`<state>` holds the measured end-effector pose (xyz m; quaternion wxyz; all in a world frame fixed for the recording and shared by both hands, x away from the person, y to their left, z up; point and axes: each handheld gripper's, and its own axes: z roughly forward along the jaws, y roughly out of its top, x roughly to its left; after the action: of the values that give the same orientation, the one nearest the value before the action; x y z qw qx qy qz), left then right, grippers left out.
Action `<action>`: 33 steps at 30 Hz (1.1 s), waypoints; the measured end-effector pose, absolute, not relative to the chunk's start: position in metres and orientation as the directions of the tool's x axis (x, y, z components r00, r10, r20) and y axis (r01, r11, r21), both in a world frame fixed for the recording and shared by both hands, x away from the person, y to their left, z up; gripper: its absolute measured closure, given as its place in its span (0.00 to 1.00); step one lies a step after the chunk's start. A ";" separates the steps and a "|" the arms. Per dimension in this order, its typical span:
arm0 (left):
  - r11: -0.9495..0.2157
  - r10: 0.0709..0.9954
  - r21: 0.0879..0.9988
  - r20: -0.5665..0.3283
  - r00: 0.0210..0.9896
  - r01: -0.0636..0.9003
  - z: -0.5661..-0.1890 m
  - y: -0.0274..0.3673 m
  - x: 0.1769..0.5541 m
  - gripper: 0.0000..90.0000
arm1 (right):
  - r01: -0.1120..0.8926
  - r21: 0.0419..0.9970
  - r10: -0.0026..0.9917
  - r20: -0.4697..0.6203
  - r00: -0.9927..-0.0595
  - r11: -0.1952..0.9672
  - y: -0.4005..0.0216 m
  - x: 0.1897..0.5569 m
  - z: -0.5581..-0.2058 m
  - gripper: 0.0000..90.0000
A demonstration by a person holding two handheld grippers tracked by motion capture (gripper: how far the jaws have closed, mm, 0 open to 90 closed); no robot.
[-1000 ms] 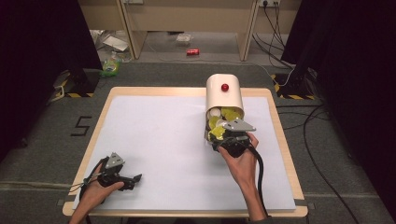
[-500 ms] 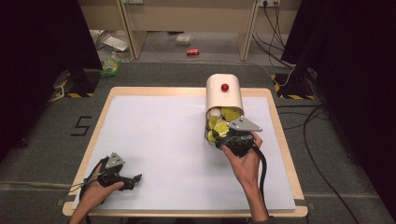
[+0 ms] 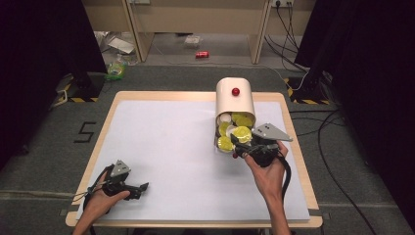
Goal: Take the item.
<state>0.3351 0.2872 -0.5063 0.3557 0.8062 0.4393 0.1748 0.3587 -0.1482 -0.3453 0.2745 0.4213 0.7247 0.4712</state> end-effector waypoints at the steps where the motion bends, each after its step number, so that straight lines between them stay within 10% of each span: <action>1: -0.361 0.833 0.727 -0.031 0.553 0.584 -0.506 0.287 0.335 0.00 | 0.348 0.917 0.870 0.002 -0.493 0.195 -0.151 0.357 -0.345 0.44; 33: -0.361 0.833 0.727 -0.031 0.553 0.584 -0.506 0.287 0.335 0.00 | 0.407 0.902 0.919 0.031 -0.394 0.144 -0.209 0.340 -0.373 0.44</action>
<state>0.3351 0.2872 -0.5063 0.3556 0.8062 0.4393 0.1747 0.3398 -0.2086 -0.3729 0.2825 0.4723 0.7017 0.4524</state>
